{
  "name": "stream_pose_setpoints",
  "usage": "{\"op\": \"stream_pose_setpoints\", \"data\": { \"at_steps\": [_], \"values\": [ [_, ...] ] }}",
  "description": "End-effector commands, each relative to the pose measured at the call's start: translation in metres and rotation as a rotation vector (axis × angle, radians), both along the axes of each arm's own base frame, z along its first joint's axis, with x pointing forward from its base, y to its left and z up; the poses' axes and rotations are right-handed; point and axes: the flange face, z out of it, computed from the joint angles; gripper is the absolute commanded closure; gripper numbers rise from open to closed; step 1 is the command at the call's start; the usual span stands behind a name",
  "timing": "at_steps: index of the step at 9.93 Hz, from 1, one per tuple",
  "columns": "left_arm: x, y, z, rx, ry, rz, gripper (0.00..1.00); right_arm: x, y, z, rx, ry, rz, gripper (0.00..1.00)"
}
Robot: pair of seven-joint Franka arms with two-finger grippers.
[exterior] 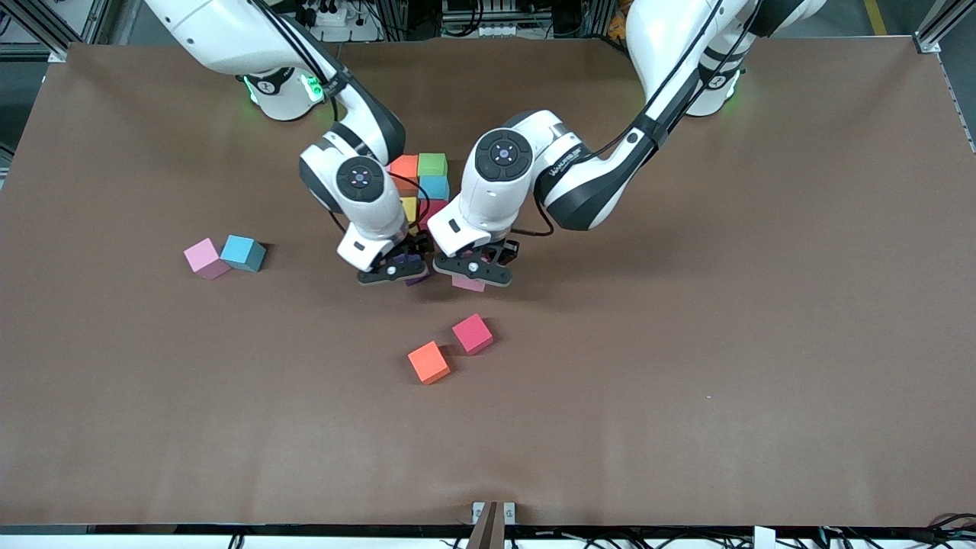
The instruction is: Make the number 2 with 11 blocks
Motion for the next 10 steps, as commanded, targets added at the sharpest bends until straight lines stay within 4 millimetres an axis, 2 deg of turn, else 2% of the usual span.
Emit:
{"op": "stream_pose_setpoints", "data": {
  "at_steps": [1, 3, 4, 5, 7, 8, 9, 10],
  "values": [
    [-0.001, 0.003, 0.003, -0.01, 0.019, -0.02, 0.87, 0.004, 0.006, -0.002, -0.004, -0.013, 0.074, 0.0],
    [0.003, 0.012, 0.006, -0.007, 0.018, -0.023, 0.87, 0.004, 0.006, -0.012, -0.012, -0.028, 0.123, 0.0],
    [0.006, 0.029, 0.011, 0.007, 0.008, -0.079, 0.87, 0.004, 0.007, -0.016, -0.007, -0.035, 0.132, 0.0],
    [0.006, 0.055, 0.023, 0.0, 0.018, -0.11, 0.86, 0.004, 0.007, -0.018, -0.003, -0.039, 0.133, 0.0],
    [0.003, 0.112, 0.027, -0.016, 0.053, -0.23, 0.86, 0.002, 0.006, -0.024, -0.005, -0.031, 0.133, 0.0],
    [0.004, 0.122, 0.03, -0.034, 0.064, -0.234, 0.84, 0.001, 0.004, -0.026, -0.008, -0.027, 0.132, 0.0],
    [0.005, 0.122, 0.03, -0.044, 0.068, -0.233, 0.83, -0.001, 0.003, -0.03, -0.002, -0.028, 0.131, 0.0],
    [0.006, 0.122, 0.029, -0.044, 0.068, -0.233, 0.83, -0.003, 0.001, -0.033, 0.004, -0.029, 0.128, 0.51]
  ]
}}
